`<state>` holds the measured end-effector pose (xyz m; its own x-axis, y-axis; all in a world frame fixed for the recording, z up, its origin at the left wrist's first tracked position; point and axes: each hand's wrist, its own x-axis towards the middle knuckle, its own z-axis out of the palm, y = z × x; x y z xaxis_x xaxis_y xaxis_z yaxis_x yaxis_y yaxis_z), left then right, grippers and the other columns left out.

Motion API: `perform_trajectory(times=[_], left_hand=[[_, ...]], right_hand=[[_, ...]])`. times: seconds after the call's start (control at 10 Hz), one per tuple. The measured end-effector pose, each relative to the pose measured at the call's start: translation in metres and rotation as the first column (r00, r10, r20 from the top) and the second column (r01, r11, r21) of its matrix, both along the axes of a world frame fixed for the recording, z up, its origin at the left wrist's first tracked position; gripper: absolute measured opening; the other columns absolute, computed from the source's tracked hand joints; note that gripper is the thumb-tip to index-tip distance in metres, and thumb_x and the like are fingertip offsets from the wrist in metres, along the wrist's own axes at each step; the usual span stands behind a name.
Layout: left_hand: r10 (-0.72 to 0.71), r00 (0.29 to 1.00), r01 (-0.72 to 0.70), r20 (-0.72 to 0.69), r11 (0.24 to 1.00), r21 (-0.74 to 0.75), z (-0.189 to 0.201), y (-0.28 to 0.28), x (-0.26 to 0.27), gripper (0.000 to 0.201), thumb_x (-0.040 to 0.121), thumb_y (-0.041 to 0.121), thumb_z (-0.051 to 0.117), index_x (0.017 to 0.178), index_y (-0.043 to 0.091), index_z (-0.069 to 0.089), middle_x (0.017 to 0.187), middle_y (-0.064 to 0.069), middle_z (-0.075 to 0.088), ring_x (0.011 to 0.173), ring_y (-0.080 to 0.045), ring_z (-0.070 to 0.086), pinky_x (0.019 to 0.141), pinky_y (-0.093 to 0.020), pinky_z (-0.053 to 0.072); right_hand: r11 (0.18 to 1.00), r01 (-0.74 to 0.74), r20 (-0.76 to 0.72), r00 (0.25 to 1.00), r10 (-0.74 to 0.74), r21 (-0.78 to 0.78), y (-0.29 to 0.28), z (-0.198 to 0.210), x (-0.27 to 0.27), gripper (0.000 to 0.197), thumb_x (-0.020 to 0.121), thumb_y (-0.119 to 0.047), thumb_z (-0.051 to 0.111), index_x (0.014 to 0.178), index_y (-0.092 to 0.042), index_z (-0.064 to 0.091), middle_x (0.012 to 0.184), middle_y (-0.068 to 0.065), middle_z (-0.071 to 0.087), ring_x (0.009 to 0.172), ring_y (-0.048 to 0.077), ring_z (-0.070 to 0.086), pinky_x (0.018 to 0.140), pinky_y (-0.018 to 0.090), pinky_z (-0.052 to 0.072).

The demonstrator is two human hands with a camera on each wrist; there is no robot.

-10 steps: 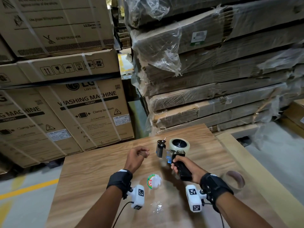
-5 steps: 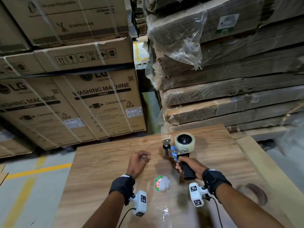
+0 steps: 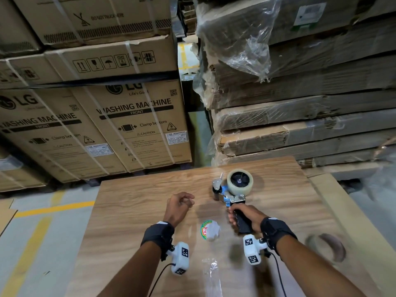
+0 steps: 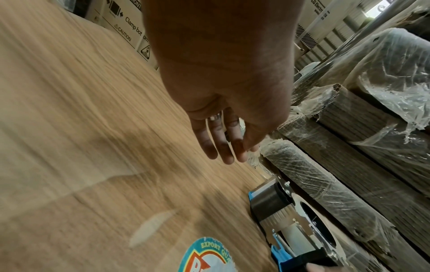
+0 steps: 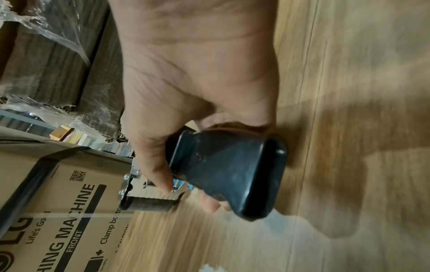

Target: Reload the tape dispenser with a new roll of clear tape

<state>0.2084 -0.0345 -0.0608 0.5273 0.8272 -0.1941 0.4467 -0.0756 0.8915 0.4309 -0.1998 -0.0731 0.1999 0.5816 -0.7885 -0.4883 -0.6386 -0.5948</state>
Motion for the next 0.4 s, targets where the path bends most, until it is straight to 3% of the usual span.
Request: perform_trajectory(times=[0.2, 0.3, 0.4], left_hand=[[-0.016, 1.0, 0.016, -0.002, 0.999, 0.028, 0.013, -0.005, -0.006, 0.027, 0.085, -0.003, 0.062, 0.084, 0.022, 0.073, 0.07, -0.003, 0.074, 0.065, -0.008, 0.066, 0.069, -0.025, 0.052], [-0.021, 1.0, 0.021, 0.003, 0.996, 0.083, 0.022, -0.009, -0.012, 0.023, 0.086, -0.002, 0.062, 0.089, 0.016, 0.075, 0.073, -0.002, 0.072, 0.07, -0.01, 0.064, 0.068, -0.018, 0.05], [-0.017, 1.0, 0.014, 0.012, 0.985, 0.174, 0.034, -0.008, -0.013, 0.023, 0.086, -0.001, 0.06, 0.096, 0.011, 0.076, 0.088, 0.0, 0.074, 0.081, -0.013, 0.067, 0.075, -0.015, 0.051]], right_hand=[[0.998, 0.06, 0.123, 0.991, -0.056, -0.023, -0.011, 0.024, -0.014, 0.031, 0.066, -0.017, 0.087, 0.085, -0.001, 0.069, 0.076, 0.019, 0.066, 0.055, 0.027, 0.061, 0.052, 0.028, 0.052], [0.99, 0.14, 0.259, 0.957, -0.128, -0.032, -0.016, 0.038, -0.018, 0.036, 0.071, -0.02, 0.09, 0.091, 0.004, 0.072, 0.075, 0.017, 0.073, 0.056, 0.027, 0.066, 0.048, 0.028, 0.053], [0.985, 0.169, 0.48, 0.868, -0.131, -0.036, -0.016, 0.058, -0.024, 0.047, 0.075, -0.038, 0.087, 0.103, -0.003, 0.072, 0.095, 0.013, 0.074, 0.077, 0.025, 0.068, 0.056, 0.025, 0.047]])
